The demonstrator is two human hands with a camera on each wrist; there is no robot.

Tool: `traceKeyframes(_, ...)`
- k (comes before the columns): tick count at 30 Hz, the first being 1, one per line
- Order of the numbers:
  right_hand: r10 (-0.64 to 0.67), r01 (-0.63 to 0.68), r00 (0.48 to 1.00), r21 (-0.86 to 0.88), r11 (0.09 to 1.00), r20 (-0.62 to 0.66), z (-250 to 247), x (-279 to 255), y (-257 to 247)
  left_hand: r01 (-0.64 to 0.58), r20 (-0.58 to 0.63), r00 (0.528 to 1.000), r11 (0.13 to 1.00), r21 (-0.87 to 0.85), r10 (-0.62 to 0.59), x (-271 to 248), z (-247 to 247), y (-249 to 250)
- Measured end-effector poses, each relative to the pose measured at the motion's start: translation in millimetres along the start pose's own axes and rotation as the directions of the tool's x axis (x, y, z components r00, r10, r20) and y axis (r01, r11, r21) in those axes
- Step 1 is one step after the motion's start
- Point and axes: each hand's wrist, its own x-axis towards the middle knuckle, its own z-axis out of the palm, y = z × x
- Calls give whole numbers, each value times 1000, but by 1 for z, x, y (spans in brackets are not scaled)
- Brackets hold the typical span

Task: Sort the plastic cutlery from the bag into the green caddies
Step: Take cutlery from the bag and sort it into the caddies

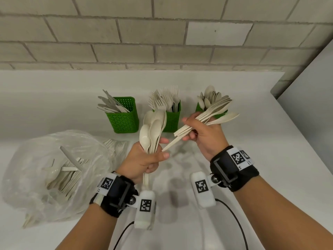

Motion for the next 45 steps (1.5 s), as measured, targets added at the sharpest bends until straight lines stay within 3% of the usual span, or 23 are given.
traceKeyframes(3,52,-57,997,70,996,61,3,-3,-1,-35,-29,999,997,-63,33,1,3,5)
traceKeyframes(6,120,-115,982,-42,992,148,11,-10,4,-53,-28,998,997,-60,52,5,10,8)
traceKeyframes(9,92,-77,990,-135,988,108,10,-8,5,-50,-40,998,999,-22,49,5,11,6)
traceKeyframes(13,-87,64,995,-373,926,-45,-19,12,-21,-43,-119,992,998,-42,38,7,-1,1)
traceKeyframes(16,-285,128,947,-636,761,-150,-48,38,-54,-49,-131,990,999,-14,47,7,-7,4)
traceKeyframes(18,-377,141,907,-707,693,-189,-64,55,-71,-59,-134,989,998,-8,58,7,-6,6)
traceKeyframes(20,-388,121,899,-734,668,-205,-72,69,-77,-74,-137,988,997,-12,72,8,-3,8)
traceKeyframes(27,-263,30,942,-730,683,-207,-86,96,-58,-73,-130,989,997,-5,71,13,1,12)
traceKeyframes(31,-250,87,959,-703,706,-133,-88,92,-66,-72,-146,987,997,-6,70,16,-1,11)
traceKeyframes(34,-273,120,950,-632,766,-150,-91,93,-70,-74,-149,986,997,-16,71,16,-2,9)
traceKeyframes(37,-308,141,941,-667,732,-139,-92,94,-68,-74,-140,988,997,-13,71,18,-1,7)
traceKeyframes(42,-483,284,871,-704,651,-95,-84,96,-64,-78,-143,987,997,-20,75,20,-1,5)
traceKeyframes(45,-650,462,760,-707,535,4,-77,95,-62,-77,-147,986,997,-14,74,20,0,5)
